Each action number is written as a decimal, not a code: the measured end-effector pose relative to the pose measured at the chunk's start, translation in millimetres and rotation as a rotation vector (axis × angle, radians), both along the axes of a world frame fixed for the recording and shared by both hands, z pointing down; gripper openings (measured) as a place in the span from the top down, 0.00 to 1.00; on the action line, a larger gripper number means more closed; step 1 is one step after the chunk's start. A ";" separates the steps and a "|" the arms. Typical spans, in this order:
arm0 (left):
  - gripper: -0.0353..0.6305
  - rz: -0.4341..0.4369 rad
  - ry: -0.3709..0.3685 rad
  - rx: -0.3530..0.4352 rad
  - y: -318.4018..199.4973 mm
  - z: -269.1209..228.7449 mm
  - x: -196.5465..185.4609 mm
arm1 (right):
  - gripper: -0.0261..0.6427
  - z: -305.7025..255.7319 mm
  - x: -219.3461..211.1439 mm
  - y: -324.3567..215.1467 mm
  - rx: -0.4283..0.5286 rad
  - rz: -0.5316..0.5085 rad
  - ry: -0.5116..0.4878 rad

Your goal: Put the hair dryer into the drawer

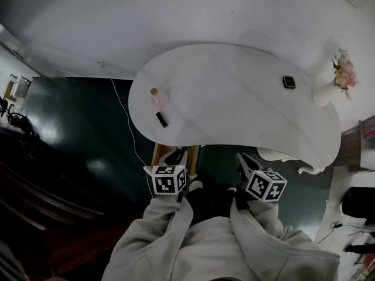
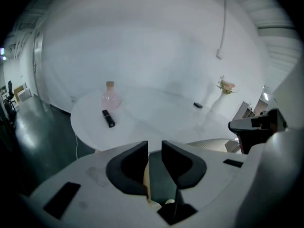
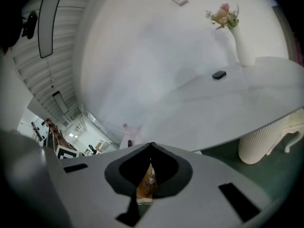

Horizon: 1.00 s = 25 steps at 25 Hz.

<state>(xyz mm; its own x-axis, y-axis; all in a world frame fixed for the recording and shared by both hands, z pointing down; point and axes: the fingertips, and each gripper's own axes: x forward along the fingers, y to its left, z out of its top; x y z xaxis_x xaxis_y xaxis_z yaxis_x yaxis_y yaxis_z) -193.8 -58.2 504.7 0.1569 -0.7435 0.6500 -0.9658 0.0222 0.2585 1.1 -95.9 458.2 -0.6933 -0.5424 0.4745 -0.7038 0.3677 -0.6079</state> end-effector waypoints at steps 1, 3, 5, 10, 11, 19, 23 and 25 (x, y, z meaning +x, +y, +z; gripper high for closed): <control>0.82 0.005 0.009 0.032 -3.0 -10.2 0.1 | 0.89 -4.9 -1.8 -2.1 0.006 -0.003 -0.010; 0.87 0.022 0.053 0.107 -7.3 -33.7 3.5 | 0.89 -14.2 -4.2 -5.7 0.023 -0.006 -0.022; 0.90 0.044 0.103 0.182 -10.2 -59.1 9.0 | 0.89 -24.5 -6.3 -8.9 0.052 -0.011 -0.022; 0.92 0.142 0.070 0.369 -16.8 -125.0 25.1 | 0.89 -66.4 -9.6 -15.9 0.197 -0.028 -0.004; 0.92 0.151 0.048 0.406 -18.1 -138.2 26.3 | 0.89 -78.1 -9.6 -17.7 0.236 -0.030 -0.001; 0.92 0.095 -0.065 0.495 -17.0 -180.4 24.6 | 0.89 -142.6 13.9 -28.1 0.511 0.001 0.144; 0.92 0.045 -0.018 0.493 -14.3 -174.5 30.7 | 0.89 -134.6 31.8 -29.0 0.507 0.070 0.192; 0.92 0.040 -0.028 0.489 -16.1 -170.5 35.5 | 0.89 -125.9 36.5 -28.2 0.487 0.093 0.210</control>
